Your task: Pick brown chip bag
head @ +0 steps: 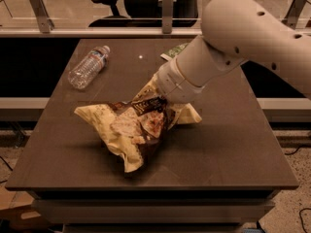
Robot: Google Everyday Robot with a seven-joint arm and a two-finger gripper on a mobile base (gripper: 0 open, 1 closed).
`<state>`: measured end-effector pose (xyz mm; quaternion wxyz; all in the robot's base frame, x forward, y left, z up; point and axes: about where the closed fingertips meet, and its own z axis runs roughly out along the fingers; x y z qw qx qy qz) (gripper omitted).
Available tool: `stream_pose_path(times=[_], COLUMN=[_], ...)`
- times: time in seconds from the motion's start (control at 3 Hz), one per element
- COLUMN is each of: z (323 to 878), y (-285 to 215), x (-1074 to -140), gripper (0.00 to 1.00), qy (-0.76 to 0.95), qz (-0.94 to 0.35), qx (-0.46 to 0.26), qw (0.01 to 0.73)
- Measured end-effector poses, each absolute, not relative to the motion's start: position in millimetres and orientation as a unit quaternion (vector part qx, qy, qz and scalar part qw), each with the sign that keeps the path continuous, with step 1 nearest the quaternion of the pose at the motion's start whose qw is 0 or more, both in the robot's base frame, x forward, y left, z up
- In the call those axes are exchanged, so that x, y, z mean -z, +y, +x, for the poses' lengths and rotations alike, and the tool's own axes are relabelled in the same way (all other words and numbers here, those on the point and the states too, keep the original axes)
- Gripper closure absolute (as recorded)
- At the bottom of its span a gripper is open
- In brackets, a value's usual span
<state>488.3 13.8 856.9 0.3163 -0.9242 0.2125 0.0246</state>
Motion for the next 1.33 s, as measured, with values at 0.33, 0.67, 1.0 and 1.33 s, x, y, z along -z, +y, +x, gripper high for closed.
stream_pose_path(times=[0.33, 0.67, 1.0, 1.33], z=[503, 515, 523, 528], y=[1, -9, -18, -25], x=[-872, -893, -914, -934], gripper=[1.00, 1.00, 1.00, 1.00], qy=[0.215, 0.215, 0.213, 0.209], qz=[-0.918, -0.920, -0.924, -0.924], qx=[-0.019, -0.005, 0.009, 0.017], qw=[0.332, 0.326, 0.317, 0.320])
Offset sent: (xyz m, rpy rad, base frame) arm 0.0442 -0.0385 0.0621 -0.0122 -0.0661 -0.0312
